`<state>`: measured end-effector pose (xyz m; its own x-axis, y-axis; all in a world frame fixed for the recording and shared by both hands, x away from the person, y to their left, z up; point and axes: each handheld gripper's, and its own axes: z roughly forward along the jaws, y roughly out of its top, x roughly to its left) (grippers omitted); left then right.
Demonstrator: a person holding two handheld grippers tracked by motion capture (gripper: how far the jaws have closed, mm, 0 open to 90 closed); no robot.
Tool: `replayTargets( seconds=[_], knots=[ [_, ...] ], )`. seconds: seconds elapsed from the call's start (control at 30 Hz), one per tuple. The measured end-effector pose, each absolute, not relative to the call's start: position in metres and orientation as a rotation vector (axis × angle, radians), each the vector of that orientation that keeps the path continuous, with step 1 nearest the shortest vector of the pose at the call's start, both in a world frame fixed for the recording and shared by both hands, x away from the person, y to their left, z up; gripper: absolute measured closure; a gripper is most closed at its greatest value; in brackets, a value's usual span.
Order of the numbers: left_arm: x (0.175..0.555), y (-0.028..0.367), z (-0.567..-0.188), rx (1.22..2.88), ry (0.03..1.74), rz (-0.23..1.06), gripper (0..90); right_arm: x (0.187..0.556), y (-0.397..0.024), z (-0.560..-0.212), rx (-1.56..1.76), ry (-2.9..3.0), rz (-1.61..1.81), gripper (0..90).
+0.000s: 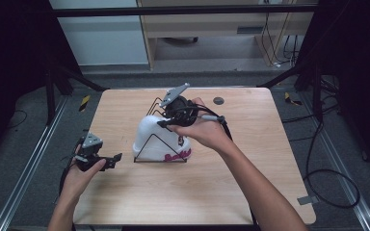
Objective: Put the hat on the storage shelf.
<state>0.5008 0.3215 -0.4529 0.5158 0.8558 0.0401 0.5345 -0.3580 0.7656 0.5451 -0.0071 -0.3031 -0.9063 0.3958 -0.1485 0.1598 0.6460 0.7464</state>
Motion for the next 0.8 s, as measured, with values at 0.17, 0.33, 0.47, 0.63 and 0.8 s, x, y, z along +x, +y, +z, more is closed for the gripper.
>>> replayTargets(
  seconds=[0.17,0.33,0.47,0.63,0.8],
  knots=[
    [0.5,0.323,-0.456,2.054,1.134,0.578,4.8,0.543,-0.011,-0.301,0.452,2.557,1.136,62.1],
    [0.5,0.323,-0.461,2.06,1.143,0.573,4.8,0.542,-0.015,-0.3,0.459,2.547,1.146,59.6],
    [0.5,0.324,-0.465,2.073,1.149,0.573,4.8,0.539,-0.019,-0.299,0.472,2.54,1.165,56.3],
    [0.5,0.325,-0.469,2.094,1.162,0.583,4.8,0.536,-0.025,-0.297,0.485,2.525,1.173,49.6],
    [0.499,0.325,-0.474,2.095,1.177,0.59,4.8,0.531,-0.033,-0.295,0.517,2.478,1.185,35.1]
  ],
)
